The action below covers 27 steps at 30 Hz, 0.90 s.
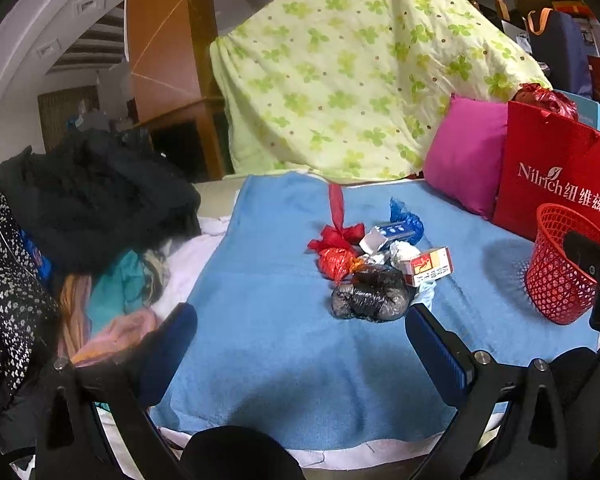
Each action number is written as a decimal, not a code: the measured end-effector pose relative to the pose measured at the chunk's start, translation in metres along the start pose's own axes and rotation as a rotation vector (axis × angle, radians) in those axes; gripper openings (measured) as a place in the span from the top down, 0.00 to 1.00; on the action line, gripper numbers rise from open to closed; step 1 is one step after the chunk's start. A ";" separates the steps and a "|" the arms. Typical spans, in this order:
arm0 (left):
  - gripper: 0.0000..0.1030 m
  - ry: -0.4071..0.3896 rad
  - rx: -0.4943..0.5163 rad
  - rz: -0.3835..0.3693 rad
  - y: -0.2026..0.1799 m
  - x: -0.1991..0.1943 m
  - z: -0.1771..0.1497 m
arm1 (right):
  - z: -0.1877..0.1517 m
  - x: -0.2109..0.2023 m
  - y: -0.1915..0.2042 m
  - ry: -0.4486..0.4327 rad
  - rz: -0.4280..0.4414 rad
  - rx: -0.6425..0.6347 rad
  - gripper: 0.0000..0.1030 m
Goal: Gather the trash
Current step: 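Move both tools toward the trash pile on the blue blanket, then grasp the black plastic bag with left tool while right tool grasps white tissue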
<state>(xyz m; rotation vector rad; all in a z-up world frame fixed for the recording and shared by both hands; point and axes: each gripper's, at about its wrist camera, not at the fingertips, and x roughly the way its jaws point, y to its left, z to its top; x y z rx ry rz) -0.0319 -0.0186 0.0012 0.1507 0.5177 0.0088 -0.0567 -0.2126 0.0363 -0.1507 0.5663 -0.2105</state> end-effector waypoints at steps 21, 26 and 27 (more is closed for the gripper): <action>0.00 0.241 -0.057 -0.002 0.013 0.102 -0.042 | -0.044 0.125 0.001 0.244 0.264 0.123 0.00; 0.00 0.288 -0.081 -0.036 0.019 0.138 -0.042 | -0.053 0.185 0.007 0.346 0.407 0.235 0.00; 0.00 0.290 -0.088 -0.037 0.021 0.145 -0.041 | -0.056 0.199 0.009 0.361 0.441 0.267 0.00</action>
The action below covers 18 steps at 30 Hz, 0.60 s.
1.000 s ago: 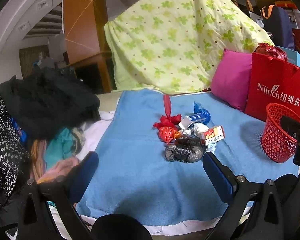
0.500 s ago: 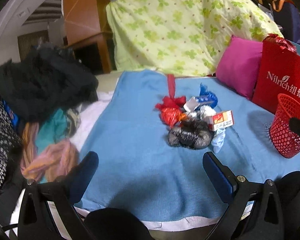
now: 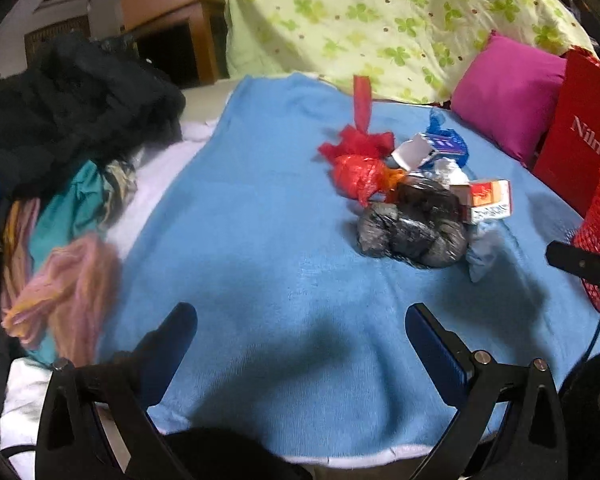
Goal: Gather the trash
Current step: 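Grasp the black plastic bag with left tool while right tool grasps white tissue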
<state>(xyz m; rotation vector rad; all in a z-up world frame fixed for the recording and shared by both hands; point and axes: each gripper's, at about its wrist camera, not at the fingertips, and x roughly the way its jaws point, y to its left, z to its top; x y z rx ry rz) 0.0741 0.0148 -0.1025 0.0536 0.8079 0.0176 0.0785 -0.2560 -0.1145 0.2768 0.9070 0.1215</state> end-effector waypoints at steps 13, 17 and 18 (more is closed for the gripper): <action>0.00 -0.006 -0.013 -0.121 0.024 0.057 0.040 | 0.025 0.112 -0.018 0.146 0.219 0.218 0.31; 0.00 0.005 0.007 -0.242 0.010 0.077 0.057 | 0.028 0.117 -0.009 0.150 0.192 0.152 0.56; 0.00 0.007 0.010 -0.282 0.006 0.082 0.061 | 0.028 0.117 -0.011 0.158 0.203 0.162 0.60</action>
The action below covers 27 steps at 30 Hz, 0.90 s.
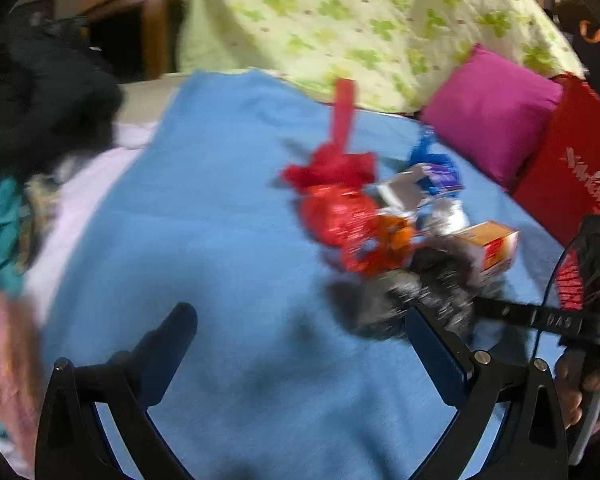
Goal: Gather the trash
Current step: 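Grasp the black plastic bag with left tool while right tool grasps white tissue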
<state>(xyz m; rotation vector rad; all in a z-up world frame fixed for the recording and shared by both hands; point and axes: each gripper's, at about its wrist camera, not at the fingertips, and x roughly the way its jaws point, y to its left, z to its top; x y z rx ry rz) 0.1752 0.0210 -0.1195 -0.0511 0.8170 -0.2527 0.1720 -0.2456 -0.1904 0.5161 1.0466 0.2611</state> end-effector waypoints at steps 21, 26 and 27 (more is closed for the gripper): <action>0.60 0.070 -0.119 -0.309 -0.043 0.033 -0.016 | -0.012 -0.091 -0.010 -0.121 0.010 -0.109 0.67; 0.63 -0.013 -0.116 -0.286 -0.048 -0.011 -0.018 | -0.015 -0.126 -0.008 -0.235 0.056 -0.152 0.67; 0.63 -0.035 -0.098 -0.277 -0.054 -0.021 -0.015 | -0.015 -0.134 -0.004 -0.267 0.062 -0.171 0.67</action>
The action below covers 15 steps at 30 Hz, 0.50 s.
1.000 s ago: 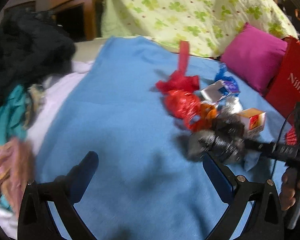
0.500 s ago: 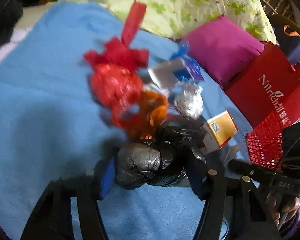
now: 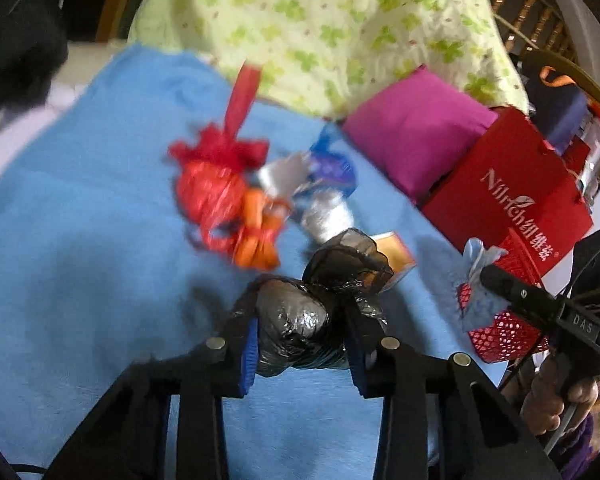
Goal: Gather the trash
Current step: 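Grasp the black plastic bag with left tool while right tool grasps white tissue, then carry both items to the red mesh basket and open both tools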
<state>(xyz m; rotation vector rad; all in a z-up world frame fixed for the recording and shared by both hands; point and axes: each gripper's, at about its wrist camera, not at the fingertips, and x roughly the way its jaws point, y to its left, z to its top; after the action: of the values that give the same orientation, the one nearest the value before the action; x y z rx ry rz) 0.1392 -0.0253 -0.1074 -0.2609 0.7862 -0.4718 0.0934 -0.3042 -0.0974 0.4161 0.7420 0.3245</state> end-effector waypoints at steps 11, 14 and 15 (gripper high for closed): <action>0.63 -0.179 0.230 -0.126 -0.137 -0.051 0.056 | 0.016 -0.122 -0.030 -0.409 -0.022 0.015 0.67; 0.62 -0.179 0.292 -0.196 -0.184 -0.037 0.063 | 0.016 -0.150 -0.063 -0.480 -0.061 0.106 0.67; 0.62 -0.177 0.310 -0.212 -0.199 -0.033 0.064 | 0.015 -0.162 -0.078 -0.510 -0.077 0.148 0.67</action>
<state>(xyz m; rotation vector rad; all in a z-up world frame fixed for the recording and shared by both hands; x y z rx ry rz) 0.1047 -0.1779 0.0350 -0.0949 0.5055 -0.7514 0.0021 -0.4449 -0.0305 0.5811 0.2816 0.0813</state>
